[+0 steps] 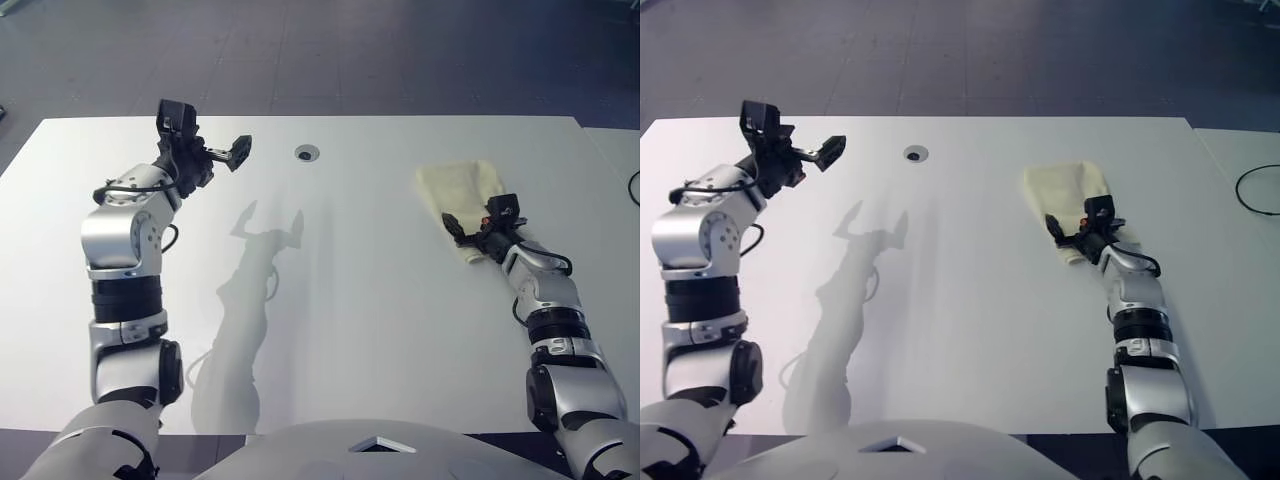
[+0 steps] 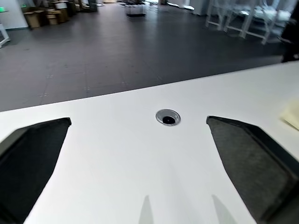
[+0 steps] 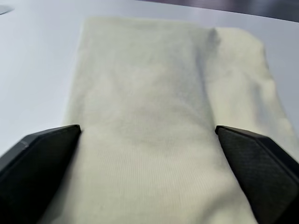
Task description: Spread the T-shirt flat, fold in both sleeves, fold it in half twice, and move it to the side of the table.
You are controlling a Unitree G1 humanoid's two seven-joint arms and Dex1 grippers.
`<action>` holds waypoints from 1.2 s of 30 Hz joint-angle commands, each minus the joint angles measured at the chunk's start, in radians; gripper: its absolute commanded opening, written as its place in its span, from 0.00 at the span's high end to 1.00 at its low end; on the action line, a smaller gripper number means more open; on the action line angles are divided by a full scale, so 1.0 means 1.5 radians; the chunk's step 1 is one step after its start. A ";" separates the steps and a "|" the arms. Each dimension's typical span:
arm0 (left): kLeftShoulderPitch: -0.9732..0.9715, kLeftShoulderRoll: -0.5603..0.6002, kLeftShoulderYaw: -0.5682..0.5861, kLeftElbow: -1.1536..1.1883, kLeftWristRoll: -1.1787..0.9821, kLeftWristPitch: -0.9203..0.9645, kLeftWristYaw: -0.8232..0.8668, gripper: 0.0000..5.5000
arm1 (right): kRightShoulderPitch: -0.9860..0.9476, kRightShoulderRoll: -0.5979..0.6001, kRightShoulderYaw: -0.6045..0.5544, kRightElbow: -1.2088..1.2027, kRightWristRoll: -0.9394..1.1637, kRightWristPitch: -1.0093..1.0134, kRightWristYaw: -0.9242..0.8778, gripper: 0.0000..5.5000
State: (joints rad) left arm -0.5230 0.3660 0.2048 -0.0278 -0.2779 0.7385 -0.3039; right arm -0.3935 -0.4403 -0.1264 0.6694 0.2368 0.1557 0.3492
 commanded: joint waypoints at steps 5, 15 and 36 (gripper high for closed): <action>0.049 -0.041 0.010 -0.089 0.029 -0.022 0.098 0.02 | 0.032 0.015 -0.028 -0.212 -0.019 0.093 -0.101 0.02; 0.115 -0.081 -0.029 -0.234 0.084 -0.027 0.189 0.02 | 0.097 0.107 0.006 -0.658 -0.053 0.290 -0.262 0.02; 0.083 -0.066 -0.030 -0.221 0.096 -0.001 0.193 0.02 | 0.073 0.118 0.012 -0.647 -0.117 0.331 -0.258 0.02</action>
